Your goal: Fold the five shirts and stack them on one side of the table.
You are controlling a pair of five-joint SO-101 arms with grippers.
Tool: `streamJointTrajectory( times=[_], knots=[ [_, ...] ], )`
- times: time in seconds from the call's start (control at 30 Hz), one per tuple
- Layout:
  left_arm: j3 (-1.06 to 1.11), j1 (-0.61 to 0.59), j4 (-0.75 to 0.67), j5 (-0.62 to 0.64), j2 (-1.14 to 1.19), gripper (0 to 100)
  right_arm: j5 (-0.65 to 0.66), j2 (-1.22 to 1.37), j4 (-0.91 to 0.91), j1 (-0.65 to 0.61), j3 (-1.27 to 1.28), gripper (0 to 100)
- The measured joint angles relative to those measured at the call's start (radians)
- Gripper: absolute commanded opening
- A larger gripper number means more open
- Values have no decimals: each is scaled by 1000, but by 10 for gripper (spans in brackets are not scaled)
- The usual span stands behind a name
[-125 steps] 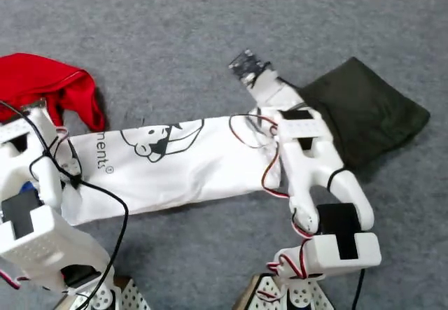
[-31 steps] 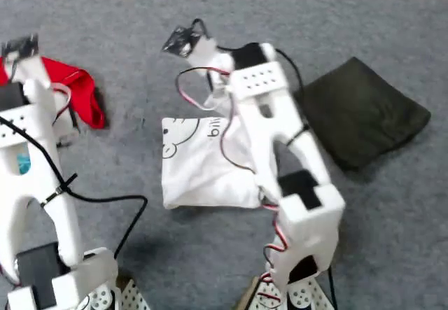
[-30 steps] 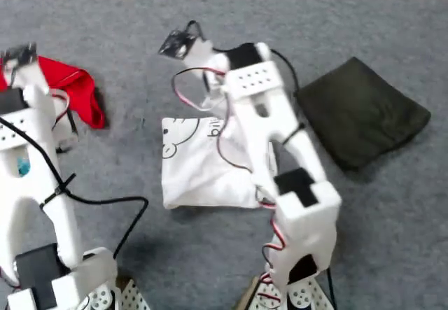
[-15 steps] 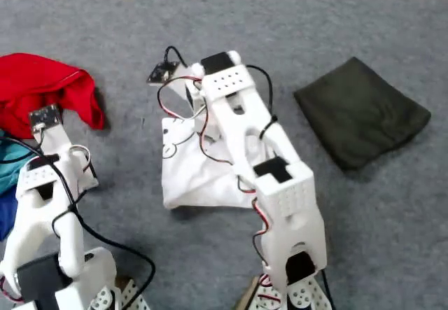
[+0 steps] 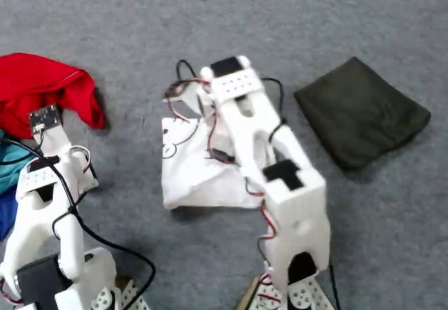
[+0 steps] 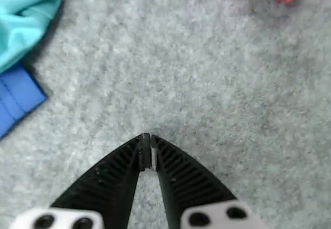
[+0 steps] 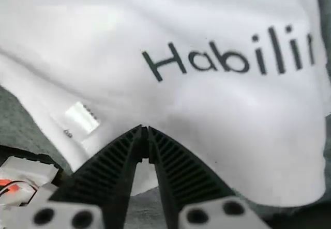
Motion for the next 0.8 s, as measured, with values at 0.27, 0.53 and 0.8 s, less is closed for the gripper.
streamJointTrajectory(
  times=[0.27, 0.53, 0.8],
  knots=[
    [0, 0, 0, 0, 0, 19, 35, -322, -170, 20, 405, 5],
    [0, 0, 0, 0, 0, 19, 46, -413, -482, 51, 793, 5],
    [0, 0, 0, 0, 0, 19, 80, -379, -534, 149, 806, 5]
  ],
)
